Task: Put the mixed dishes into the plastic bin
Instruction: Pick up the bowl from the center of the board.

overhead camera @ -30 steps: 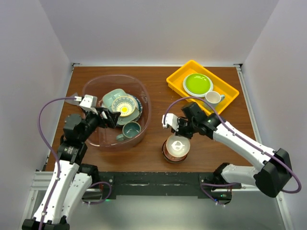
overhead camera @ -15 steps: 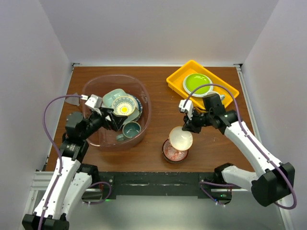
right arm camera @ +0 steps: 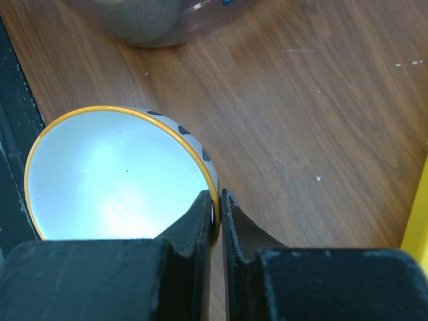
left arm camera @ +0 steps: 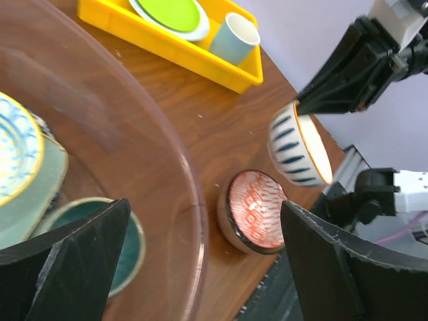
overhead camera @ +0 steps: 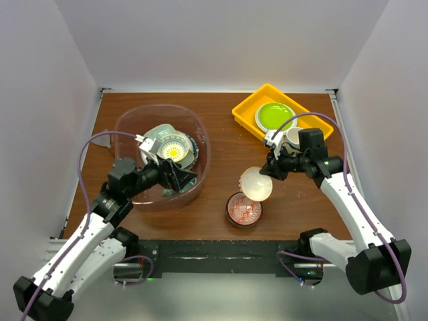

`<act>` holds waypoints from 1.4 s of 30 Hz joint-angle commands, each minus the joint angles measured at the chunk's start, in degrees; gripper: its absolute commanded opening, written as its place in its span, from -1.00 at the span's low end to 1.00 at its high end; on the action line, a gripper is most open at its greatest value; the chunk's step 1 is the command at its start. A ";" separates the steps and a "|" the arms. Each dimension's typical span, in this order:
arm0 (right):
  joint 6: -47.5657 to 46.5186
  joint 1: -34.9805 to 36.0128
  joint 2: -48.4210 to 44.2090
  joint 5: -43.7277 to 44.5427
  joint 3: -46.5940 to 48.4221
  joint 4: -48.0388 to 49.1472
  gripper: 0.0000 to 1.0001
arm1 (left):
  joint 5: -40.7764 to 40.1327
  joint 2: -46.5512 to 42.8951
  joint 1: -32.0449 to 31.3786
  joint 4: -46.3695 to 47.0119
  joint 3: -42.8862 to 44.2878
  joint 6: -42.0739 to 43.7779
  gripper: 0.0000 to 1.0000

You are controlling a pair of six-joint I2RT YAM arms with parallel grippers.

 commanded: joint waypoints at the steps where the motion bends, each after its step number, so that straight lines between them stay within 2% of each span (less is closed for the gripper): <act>1: 0.91 -1.21 -2.80 -3.57 -0.26 3.15 -1.00 | -10.08 2.55 -8.42 1.93 3.02 -5.24 1.00; 10: 0.03 -2.35 -3.60 -3.04 -0.70 3.06 -1.00 | -29.77 9.05 -26.61 -0.26 7.85 -7.44 1.00; 16: -0.15 -2.44 -3.51 -2.25 -0.87 3.15 -1.00 | -39.62 15.55 -34.80 -3.42 13.03 -9.55 1.00; 33: -0.23 -2.71 -4.30 -1.55 -1.31 3.50 -1.00 | -57.90 31.81 -47.90 -14.14 27.18 -15.96 1.00; 42: 0.03 -2.71 -4.56 -1.11 -1.40 3.68 -1.00 | -62.66 38.15 -52.21 -17.05 32.99 -16.05 1.00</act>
